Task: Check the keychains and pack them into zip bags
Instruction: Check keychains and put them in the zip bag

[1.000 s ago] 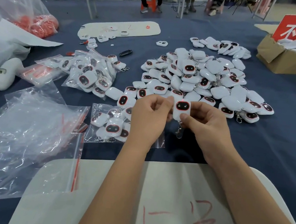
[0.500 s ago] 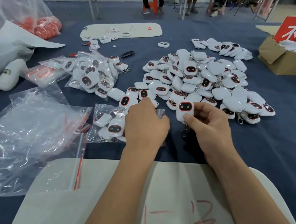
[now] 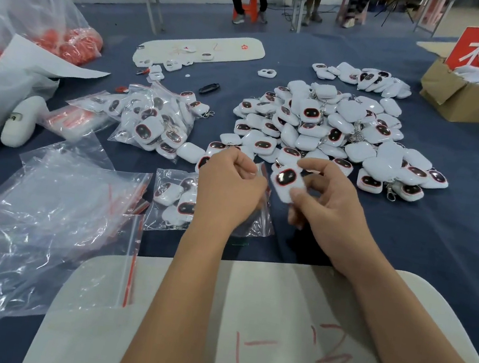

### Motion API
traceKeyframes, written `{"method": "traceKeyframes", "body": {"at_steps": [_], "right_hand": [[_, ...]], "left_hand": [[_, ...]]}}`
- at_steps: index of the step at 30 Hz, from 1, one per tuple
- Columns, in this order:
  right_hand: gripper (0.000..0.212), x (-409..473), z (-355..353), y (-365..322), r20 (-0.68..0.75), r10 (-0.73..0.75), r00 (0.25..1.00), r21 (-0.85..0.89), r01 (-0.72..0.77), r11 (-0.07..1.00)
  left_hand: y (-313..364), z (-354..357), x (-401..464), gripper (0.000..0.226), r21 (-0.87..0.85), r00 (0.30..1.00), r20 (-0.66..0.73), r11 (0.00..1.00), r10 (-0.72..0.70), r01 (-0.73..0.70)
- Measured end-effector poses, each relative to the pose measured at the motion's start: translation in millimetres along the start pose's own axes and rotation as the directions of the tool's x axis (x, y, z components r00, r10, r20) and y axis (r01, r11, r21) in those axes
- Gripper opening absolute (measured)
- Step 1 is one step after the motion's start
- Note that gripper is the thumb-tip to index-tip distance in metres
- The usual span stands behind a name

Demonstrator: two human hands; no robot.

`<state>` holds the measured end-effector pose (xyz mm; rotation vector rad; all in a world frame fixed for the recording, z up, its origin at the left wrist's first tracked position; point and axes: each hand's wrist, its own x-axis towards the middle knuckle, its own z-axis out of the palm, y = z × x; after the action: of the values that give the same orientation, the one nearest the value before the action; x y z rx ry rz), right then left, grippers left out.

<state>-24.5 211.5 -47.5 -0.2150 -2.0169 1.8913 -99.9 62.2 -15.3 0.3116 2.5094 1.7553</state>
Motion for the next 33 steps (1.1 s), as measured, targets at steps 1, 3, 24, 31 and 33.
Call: {"method": "traceKeyframes", "body": {"at_steps": [1,3,24,31,33], "right_hand": [[0.024,0,1,1,0.014,0.002,1.0,-0.03,-0.002,1.0],[0.018,0,1,1,0.022,-0.007,1.0,-0.1,0.01,0.995],[0.032,-11,12,-9,0.314,0.012,0.949,-0.339,0.1,0.936],[0.037,-12,13,-10,0.254,-0.025,0.967,-0.337,0.113,0.935],[0.039,-12,12,-10,0.004,-0.135,0.991,-0.327,0.128,0.936]], "left_hand": [[1,-1,0,0.016,-0.003,1.0,-0.003,1.0,0.028,-0.028],[2,-3,-1,0.016,0.018,0.995,0.004,0.995,0.099,-0.099],[15,-2,-8,0.02,-0.106,0.935,0.012,0.93,0.355,-0.352],[11,9,-6,0.019,-0.039,0.946,-0.061,0.946,0.319,-0.321],[9,17,-7,0.018,0.022,0.95,-0.085,0.954,0.301,-0.3]]}}
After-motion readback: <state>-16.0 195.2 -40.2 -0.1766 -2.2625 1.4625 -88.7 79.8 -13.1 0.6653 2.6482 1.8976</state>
